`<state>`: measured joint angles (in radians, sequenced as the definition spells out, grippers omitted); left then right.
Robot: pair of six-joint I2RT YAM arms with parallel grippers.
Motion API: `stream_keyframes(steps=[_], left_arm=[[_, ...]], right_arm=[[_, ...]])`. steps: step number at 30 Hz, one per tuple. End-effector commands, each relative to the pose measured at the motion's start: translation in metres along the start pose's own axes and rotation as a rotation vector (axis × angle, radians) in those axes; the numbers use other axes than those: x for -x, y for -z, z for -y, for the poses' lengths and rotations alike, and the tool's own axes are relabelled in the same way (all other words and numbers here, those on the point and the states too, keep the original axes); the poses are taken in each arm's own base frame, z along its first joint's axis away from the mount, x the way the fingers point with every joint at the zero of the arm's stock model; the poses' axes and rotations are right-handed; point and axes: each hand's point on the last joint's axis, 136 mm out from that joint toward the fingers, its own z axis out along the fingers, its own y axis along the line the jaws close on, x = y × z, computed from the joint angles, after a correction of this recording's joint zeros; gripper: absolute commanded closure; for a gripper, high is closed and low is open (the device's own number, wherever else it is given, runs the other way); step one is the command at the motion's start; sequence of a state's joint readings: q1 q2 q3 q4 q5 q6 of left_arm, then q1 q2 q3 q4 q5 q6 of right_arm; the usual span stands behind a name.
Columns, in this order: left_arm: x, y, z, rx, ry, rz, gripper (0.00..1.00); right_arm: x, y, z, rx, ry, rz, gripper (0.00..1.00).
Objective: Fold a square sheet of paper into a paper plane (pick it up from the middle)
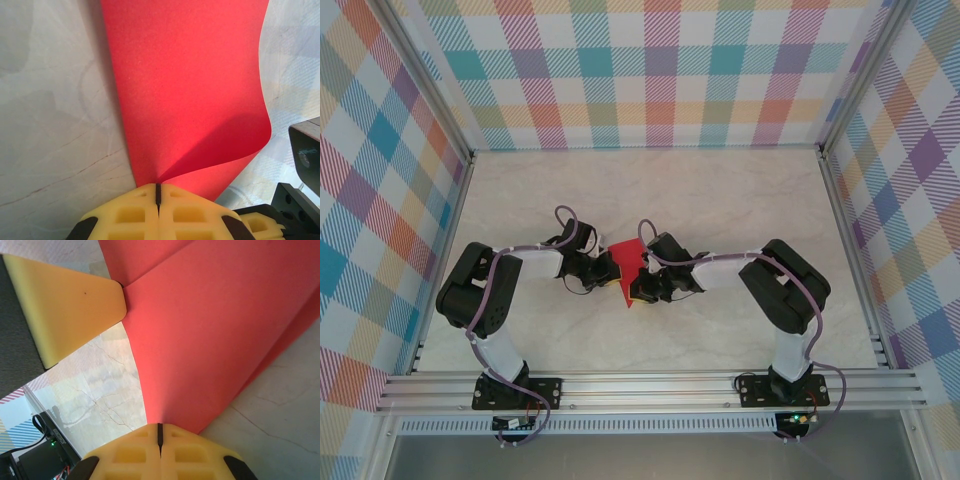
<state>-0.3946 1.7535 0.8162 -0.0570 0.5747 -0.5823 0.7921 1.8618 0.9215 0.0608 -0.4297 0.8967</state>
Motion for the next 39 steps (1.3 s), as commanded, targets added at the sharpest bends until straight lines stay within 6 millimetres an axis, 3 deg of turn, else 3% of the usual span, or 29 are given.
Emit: stream_keyframes(steps=[1,4,10,15,29,39], left_arm=[[-0.007,-0.005,-0.014,0.068,0.017,-0.013,0.96],[-0.008,-0.005,-0.015,0.071,0.020,-0.012,0.96],[-0.008,-0.005,-0.016,0.071,0.020,-0.013,0.96],[-0.008,-0.005,-0.016,0.071,0.021,-0.013,0.96],[-0.009,-0.005,-0.015,0.069,0.020,-0.014,0.96],[-0.009,-0.005,-0.015,0.069,0.021,-0.014,0.96]], right_arm=[[-0.008,-0.005,0.014,-0.046,-0.006,-0.024,0.95],[-0.009,-0.005,0.015,-0.062,-0.008,-0.026,0.95],[-0.010,0.005,-0.007,-0.015,0.058,-0.011,0.95],[-0.015,0.004,-0.011,-0.003,0.074,-0.022,0.95],[-0.019,-0.010,0.011,-0.074,0.026,-0.050,0.95],[-0.018,0.006,-0.014,-0.004,0.088,-0.024,0.95]])
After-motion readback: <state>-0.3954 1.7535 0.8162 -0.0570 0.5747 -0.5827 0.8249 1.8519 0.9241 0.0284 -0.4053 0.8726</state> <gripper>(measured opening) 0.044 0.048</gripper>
